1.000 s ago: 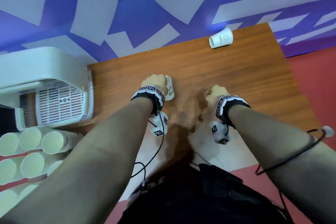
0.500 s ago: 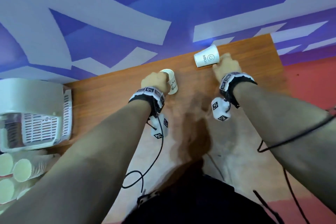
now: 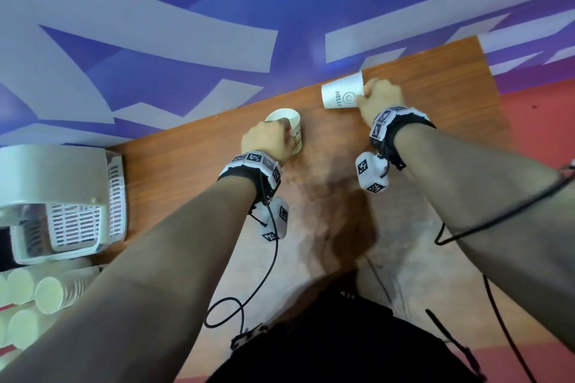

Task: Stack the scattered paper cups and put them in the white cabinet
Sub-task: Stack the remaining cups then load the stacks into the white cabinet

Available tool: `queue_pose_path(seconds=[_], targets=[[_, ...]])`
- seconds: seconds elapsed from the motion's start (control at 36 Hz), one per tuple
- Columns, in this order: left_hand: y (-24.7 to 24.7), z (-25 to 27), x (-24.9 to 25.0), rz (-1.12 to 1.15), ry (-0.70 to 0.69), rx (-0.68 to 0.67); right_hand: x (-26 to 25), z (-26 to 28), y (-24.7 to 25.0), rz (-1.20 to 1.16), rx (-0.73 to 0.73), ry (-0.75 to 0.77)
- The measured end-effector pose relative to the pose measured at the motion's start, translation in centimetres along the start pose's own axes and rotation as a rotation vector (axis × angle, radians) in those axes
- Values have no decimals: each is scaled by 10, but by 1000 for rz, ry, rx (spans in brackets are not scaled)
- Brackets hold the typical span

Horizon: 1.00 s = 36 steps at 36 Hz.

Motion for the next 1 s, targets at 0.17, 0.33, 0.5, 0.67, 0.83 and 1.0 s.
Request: queue_pose_path(seconds=[0.17,0.33,0.5,0.67,0.83,1.0], targets=[[6,28,-16,-5,28,3,-8,31,18,32,-2,49],[27,73,-46,-16,75,67,-39,75,44,42,16,117],[45,128,-87,5,169,138,-99,129,47,45,24,244],[49,186,-142,37,273,202,-154,190,14,111,-44,399],[46,246,-210,102,326,239,-213,254,-27,232,-76,563],[21,309,-290,155,354,201,-279,328,-77,268,-93,677]])
Point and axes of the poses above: each hand's wrist, its own z-axis away from the middle knuckle, its own y-axis out of the back of the hand, x = y × z, the point moved 5 cm from there along -z, towards the middle knuckle, and after that the axes turned 6 degrees about x, right-handed, at the moved point
